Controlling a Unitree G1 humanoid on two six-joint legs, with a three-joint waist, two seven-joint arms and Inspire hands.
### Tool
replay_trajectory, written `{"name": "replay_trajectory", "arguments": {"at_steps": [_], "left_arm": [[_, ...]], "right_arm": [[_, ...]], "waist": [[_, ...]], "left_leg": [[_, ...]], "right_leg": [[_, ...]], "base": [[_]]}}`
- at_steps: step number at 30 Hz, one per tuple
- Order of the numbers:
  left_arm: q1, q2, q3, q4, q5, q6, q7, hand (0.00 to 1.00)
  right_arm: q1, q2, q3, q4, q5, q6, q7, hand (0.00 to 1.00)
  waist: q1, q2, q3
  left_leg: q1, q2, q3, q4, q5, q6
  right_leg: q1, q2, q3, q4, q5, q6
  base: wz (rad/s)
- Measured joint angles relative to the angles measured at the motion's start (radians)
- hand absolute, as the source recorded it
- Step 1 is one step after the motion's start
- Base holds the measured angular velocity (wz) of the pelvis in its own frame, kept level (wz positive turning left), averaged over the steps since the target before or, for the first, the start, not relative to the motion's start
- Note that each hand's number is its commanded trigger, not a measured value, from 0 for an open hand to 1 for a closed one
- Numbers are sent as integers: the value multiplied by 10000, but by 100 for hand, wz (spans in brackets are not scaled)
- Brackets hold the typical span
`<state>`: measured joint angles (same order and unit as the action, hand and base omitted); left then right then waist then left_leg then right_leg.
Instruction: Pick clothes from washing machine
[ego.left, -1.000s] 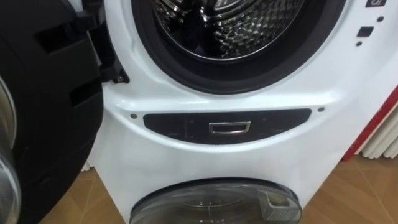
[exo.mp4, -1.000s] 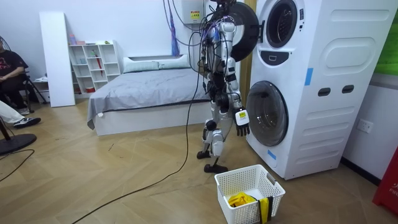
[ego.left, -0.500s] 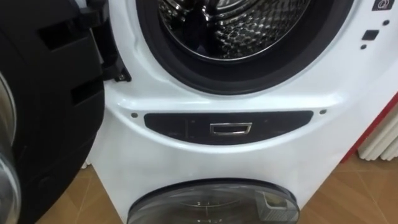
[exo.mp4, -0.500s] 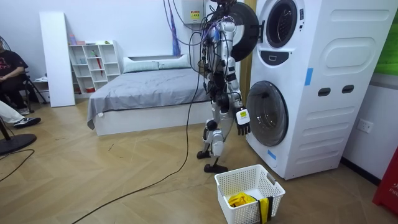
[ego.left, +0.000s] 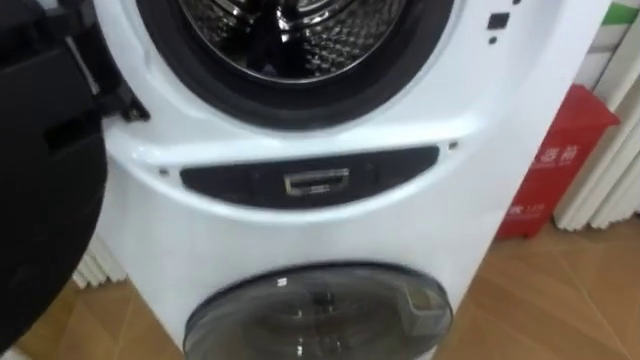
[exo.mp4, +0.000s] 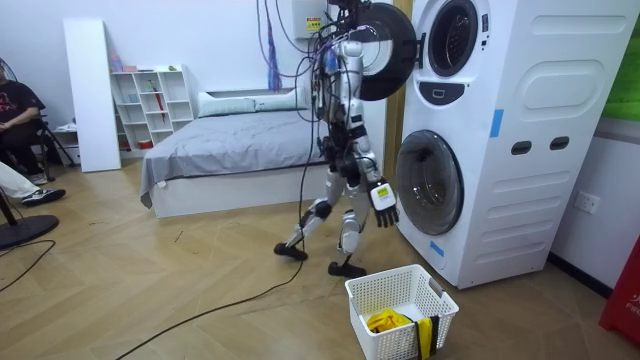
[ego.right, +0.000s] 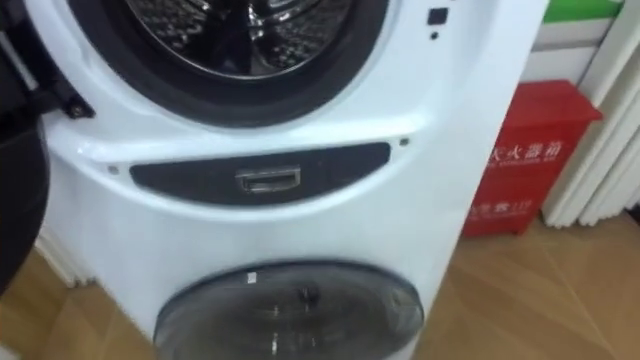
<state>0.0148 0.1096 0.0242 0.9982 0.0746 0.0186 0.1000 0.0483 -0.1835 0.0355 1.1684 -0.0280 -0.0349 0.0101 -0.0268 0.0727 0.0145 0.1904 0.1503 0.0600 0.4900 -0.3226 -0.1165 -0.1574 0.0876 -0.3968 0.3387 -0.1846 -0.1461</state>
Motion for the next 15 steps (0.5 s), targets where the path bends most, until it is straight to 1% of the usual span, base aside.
{"name": "replay_trajectory", "arguments": {"at_steps": [1, 2, 3, 4, 5, 6, 7, 8, 9, 10, 11, 12, 13, 14, 15], "left_arm": [[-115, 27, -39, 25, 56, -46, 0, 0], [-142, 28, -60, 42, 65, -47, 0, 0], [-149, 31, -103, 90, 125, -51, 0, 0], [-138, 53, -187, 184, 156, -58, 0, 0], [-95, 52, -199, 200, 150, -57, 0, 0], [37, 106, -340, 259, 144, -58, 0, 0], [352, 176, -482, 356, 157, -53, -3, 0], [469, 190, -476, 426, 156, -52, -3, 0], [574, 203, -476, 675, 153, -47, -2, 0], [672, 234, -486, 895, 126, -45, -1, 0], [717, 253, -512, 962, 104, -45, -1, 0], [809, 310, -573, 994, 75, -44, -1, 0], [809, 345, -590, 971, 74, -44, 0, 0], [809, 373, -590, 920, 74, -46, 4, 0], [812, 410, -559, 793, 72, -54, 26, 0]], "right_arm": [[-67, 54, -180, 4, 36, 10, 5, 0], [-77, 67, -229, -6, 38, 16, 4, 0], [-78, 111, -397, -22, 29, 53, 2, 0], [-88, 124, -507, -83, 30, 96, 4, 0], [-106, 128, -550, -108, 36, 121, 8, 0], [-101, 136, -557, -105, 100, 141, 31, 0], [-59, 142, -558, -122, 160, 177, 72, 0], [-29, 142, -565, -137, 217, 186, 100, 0], [17, 132, -583, -131, 346, 182, 128, 0], [139, 131, -660, -97, 755, 143, 126, 0], [192, 131, -745, -97, 936, 120, 125, 0], [262, 128, -993, -99, 1029, 111, 122, 0], [347, 61, -990, -105, 1055, 114, 94, 0], [355, 37, -960, -117, 1056, 117, 69, 0], [376, 24, -918, -156, 1013, 114, 8, 0]], "waist": [[-1, -14, 4], [-3, -3, 7], [2, 8, -8], [3, -3, -9], [31, -40, -7], [47, -178, -23], [71, -281, -108], [61, -307, -123], [42, -368, -123], [-50, -387, -126], [-162, -369, -105], [-310, -345, -109], [-330, -439, -60], [-275, -441, -58], [-191, -463, -72]], "left_leg": [[245, 50, -20, -963, -427, 6], [334, 72, -25, -1374, -574, -25], [503, 77, 0, -2279, -782, 32], [589, -29, 5, -2964, -846, 183], [581, -141, 55, -3196, -822, 392], [420, -456, 225, -3274, -626, 935], [195, -740, 276, -3135, -457, 1221], [85, -860, 326, -3082, -394, 1336], [-61, -1113, 518, -3016, -247, 1603], [-216, -1225, 881, -2904, -146, 1780], [-279, -1224, 1140, -2825, -120, 1816], [-303, -1211, 1576, -2815, -48, 1846], [-323, -1246, 1650, -2892, 117, 1890], [-342, -1265, 1701, -2926, 208, 1907], [-474, -1282, 1874, -2930, 319, 1922]], "right_leg": [[-341, -11, 29, 67, 191, -13], [-447, -10, 35, 63, 312, -8], [-695, -18, 86, 25, 652, 37], [-953, -79, 388, -3, 1016, 217], [-1066, -157, 522, -17, 1206, 320], [-1109, -354, 799, -323, 1702, 510], [-986, -541, 989, -860, 2290, 684], [-931, -591, 1072, -1082, 2542, 767], [-836, -871, 1300, -1375, 2941, 1017], [-752, -1197, 1513, -1124, 2862, 1196], [-691, -1362, 1516, -703, 2544, 1409], [-603, -1716, 1506, 497, 1701, 1630], [-446, -1975, 1561, 1544, 1086, 1753], [-337, -2062, 1626, 1968, 839, 1829], [-76, -2188, 1798, 2516, 471, 1864]], "base": [[15], [17], [30], [32], [25], [12], [14], [27], [53], [67], [93], [97], [87], [62], [43]]}}
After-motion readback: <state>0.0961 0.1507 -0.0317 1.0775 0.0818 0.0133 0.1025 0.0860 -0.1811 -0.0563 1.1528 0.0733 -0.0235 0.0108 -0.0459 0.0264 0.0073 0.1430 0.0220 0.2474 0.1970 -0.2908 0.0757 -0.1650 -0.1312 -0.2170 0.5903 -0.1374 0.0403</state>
